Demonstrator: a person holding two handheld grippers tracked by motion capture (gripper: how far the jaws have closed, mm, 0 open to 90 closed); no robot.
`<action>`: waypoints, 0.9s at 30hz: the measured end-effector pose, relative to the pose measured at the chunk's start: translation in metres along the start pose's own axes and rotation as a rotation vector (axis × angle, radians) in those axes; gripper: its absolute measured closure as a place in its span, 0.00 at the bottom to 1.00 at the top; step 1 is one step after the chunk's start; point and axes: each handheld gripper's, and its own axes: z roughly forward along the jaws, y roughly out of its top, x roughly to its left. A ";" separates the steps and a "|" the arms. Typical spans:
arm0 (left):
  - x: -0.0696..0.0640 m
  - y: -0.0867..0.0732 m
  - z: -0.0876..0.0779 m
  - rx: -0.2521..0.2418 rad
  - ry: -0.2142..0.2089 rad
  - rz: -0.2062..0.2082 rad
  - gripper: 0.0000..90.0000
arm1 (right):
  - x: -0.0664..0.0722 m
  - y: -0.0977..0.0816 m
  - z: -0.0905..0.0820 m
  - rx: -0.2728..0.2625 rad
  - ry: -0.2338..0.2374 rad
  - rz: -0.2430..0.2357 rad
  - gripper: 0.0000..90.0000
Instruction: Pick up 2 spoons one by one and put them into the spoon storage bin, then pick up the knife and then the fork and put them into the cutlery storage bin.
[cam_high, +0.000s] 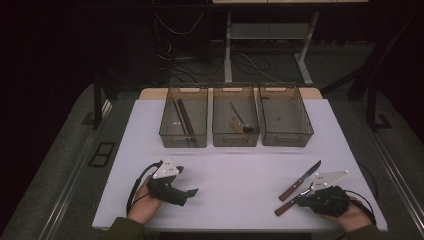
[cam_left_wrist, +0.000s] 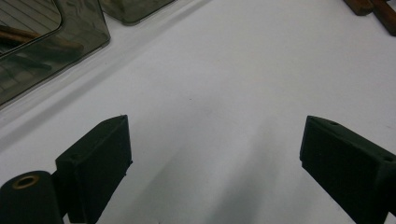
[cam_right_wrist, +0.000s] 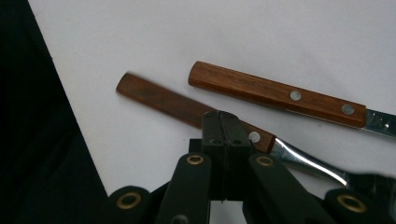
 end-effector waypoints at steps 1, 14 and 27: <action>0.000 0.000 0.000 0.000 0.001 0.000 0.09 | 0.000 0.001 0.001 0.004 -0.003 -0.003 1.00; -0.001 0.000 0.000 0.000 0.002 0.001 0.09 | -0.002 0.009 0.010 0.009 -0.025 -0.020 1.00; -0.001 0.001 0.001 -0.002 0.001 -0.002 0.09 | -0.009 0.021 0.017 -0.003 -0.062 -0.021 1.00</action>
